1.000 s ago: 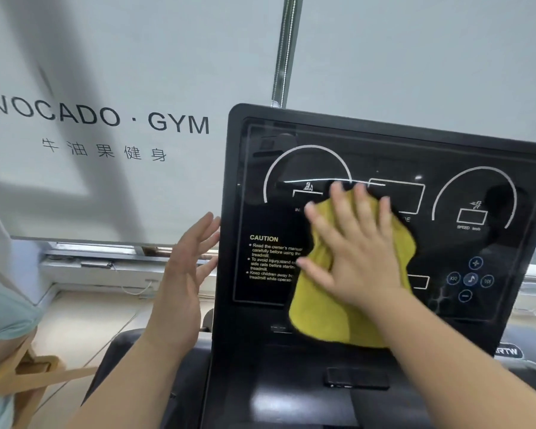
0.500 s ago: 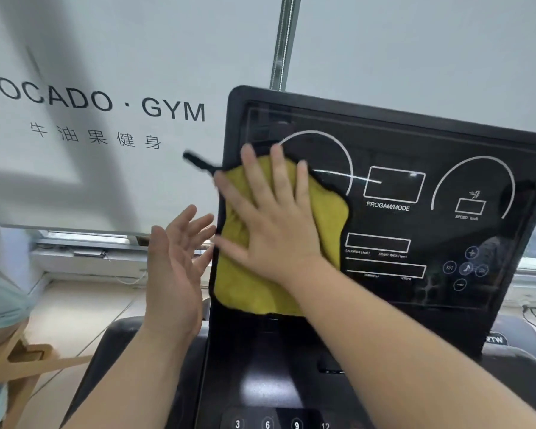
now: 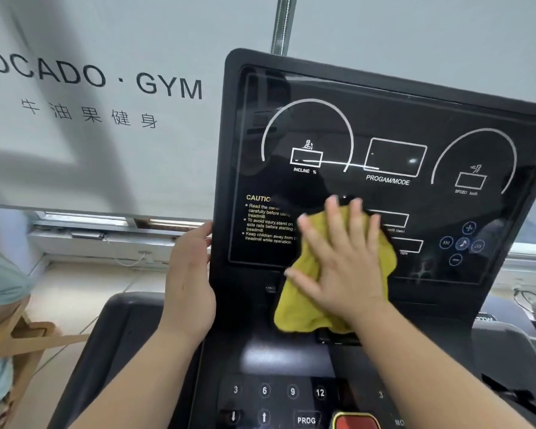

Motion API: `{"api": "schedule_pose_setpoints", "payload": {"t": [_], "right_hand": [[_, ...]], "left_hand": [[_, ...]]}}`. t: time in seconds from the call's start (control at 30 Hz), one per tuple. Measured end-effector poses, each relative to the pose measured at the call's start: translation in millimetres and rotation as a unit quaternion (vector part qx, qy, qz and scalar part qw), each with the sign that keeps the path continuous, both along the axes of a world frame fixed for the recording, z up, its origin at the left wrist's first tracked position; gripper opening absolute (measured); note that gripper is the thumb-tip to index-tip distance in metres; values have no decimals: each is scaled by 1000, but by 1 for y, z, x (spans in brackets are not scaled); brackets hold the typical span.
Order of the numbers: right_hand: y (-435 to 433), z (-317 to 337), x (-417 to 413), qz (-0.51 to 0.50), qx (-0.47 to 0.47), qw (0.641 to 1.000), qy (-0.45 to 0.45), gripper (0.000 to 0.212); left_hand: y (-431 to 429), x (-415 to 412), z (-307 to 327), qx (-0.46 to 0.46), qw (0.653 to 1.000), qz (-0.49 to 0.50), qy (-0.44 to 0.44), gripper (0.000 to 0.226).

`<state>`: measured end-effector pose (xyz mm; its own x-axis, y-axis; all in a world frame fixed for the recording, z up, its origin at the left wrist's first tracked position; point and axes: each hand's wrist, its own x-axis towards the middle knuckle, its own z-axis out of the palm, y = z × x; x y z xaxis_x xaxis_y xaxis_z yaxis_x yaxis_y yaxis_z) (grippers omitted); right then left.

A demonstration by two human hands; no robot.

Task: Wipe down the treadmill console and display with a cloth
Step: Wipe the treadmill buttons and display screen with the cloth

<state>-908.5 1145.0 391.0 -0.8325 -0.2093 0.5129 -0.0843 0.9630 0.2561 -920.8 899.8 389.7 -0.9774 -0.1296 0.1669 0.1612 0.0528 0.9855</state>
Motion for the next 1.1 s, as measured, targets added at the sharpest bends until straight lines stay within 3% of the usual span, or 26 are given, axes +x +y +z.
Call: {"api": "schedule_pose_setpoints", "payload": {"t": [0.13, 0.2, 0.27, 0.4, 0.5, 0.63, 0.77, 0.97, 1.1], "right_hand": [[-3, 57, -33, -114, -119, 986, 32, 94], [-21, 78, -51, -131, -146, 979, 48, 96], [-44, 85, -61, -129, -147, 979, 52, 97], [-90, 56, -50, -54, -89, 995, 3, 90], [-100, 12, -24, 9, -35, 998, -41, 83], [-71, -27, 4, 47, -6, 998, -45, 80], [-12, -34, 21, 4, -20, 999, -28, 84], [48, 33, -6, -149, -150, 977, 12, 91], [35, 87, -40, -150, -164, 974, 37, 93]], "left_hand": [[0, 0, 0, 9, 999, -21, -28, 44], [3, 1, 8, 60, 996, -33, -60, 59], [4, 1, 12, 105, 991, -41, -74, 73], [1, 0, 9, 114, 990, -44, -71, 78], [2, 3, 3, 41, 998, -14, -40, 78], [12, 9, 2, -145, 988, 11, 45, 72], [24, 17, 4, -231, 973, 18, 16, 83], [37, 31, 0, -325, 946, 12, 16, 81], [42, 34, -4, -347, 938, 17, 12, 89]]}}
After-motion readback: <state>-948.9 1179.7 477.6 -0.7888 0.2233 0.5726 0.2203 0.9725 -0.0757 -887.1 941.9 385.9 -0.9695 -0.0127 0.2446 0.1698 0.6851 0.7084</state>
